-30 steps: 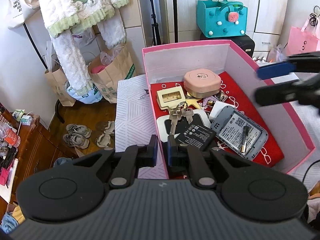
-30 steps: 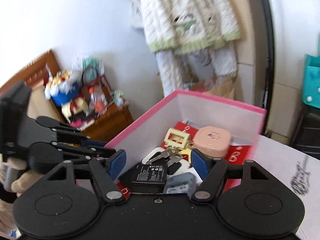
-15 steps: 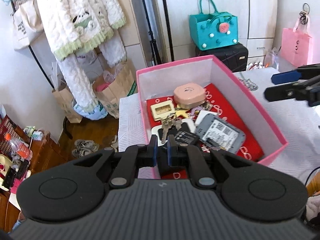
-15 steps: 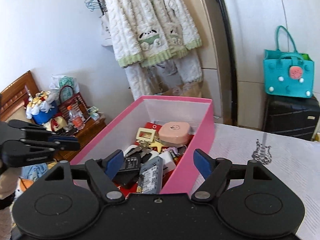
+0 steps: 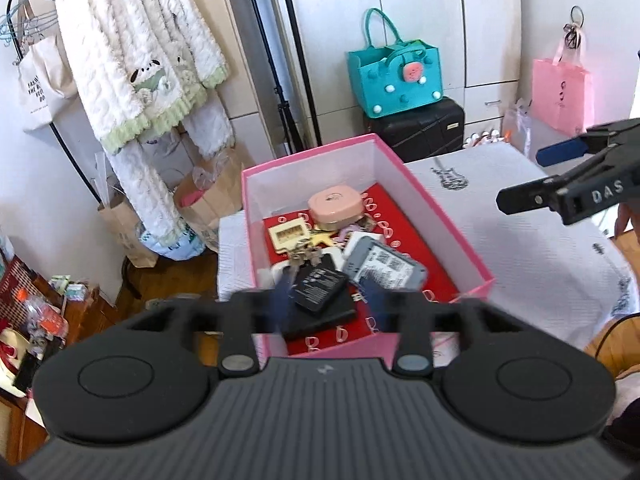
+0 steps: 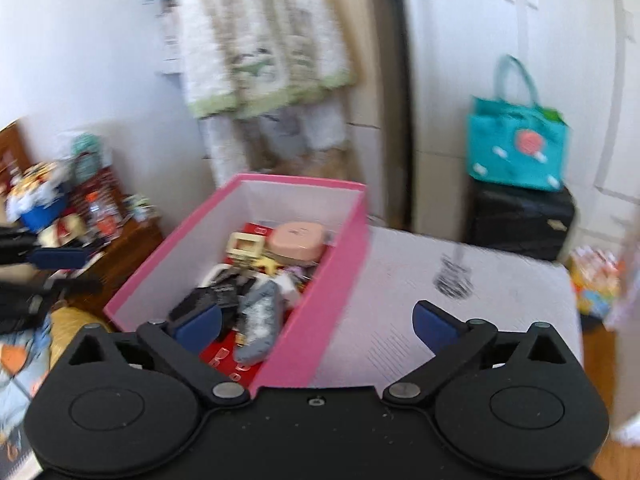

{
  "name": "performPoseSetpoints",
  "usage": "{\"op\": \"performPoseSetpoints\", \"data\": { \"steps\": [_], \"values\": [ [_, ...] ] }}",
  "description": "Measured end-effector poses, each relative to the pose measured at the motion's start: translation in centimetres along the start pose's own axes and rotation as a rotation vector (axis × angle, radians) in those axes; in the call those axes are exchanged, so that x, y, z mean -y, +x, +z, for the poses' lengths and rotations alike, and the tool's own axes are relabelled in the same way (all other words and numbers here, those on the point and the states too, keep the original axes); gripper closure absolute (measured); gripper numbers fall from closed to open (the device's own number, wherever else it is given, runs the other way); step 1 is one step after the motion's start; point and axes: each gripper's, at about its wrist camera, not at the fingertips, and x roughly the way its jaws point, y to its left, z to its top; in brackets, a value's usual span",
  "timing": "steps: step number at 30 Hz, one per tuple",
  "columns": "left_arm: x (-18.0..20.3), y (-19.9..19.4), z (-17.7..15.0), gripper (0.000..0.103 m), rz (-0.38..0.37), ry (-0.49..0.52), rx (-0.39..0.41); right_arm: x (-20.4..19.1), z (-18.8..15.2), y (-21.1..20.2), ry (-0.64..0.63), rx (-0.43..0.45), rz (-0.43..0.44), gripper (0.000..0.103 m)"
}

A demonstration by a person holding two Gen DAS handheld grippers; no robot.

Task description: Organize rigid objects

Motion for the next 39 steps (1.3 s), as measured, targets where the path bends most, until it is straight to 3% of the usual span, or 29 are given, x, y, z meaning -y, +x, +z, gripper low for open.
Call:
{"op": "performPoseSetpoints", "data": {
  "steps": [3, 6, 12, 17, 20, 26, 29, 35, 39],
  "values": [
    [0.7, -0.7, -0.1, 0.035, -0.003, -0.022, 0.009, 1.3, -0.5, -1.5, 0.059, 0.009, 0.008, 0.0],
    [1.3, -1.2, -0.4, 0.022, -0.029, -0.044, 0.03, 2.4, -2.0, -4.0, 0.14, 0.124, -0.01, 0.0],
    [2.9, -1.3, -1.9, 0.004, -0.032, -0.108, 0.066, 1.3, -4.8, -7.8, 0.079, 0.216, -0.038, 0.0],
    [4.5, -1.3, -2.6, 0.004, -0.094, -0.178, 0.038, 1.3, -6.1, -9.4, 0.13, 0.304, -0.136, 0.0],
    [5.6, -1.8, -2.9, 0.004, -0.097, -0.185, 0.057, 1.8, -6.0, -8.4, 0.126, 0.208, -0.237, 0.0],
    [7.0, -1.7, -3.2, 0.0, -0.007, -0.222, 0.048, 1.9, -6.8, -8.9, 0.144, 0.171, -0.252, 0.0],
    [7.4, -1.7, -3.4, 0.0, 0.008, -0.231, 0.051, 1.2, -7.3, -9.3, 0.124, 0.174, -0.285, 0.0],
    [7.9, -2.1, -3.6, 0.0, 0.006, -0.24, 0.057, 0.9, -8.0, -10.5, 0.174, 0.181, -0.242, 0.0],
    [8.0, -2.5, -3.7, 0.0, 0.043, -0.249, 0.069, 0.7, -8.4, -10.4, 0.17, 0.181, -0.246, 0.0]
  ]
}}
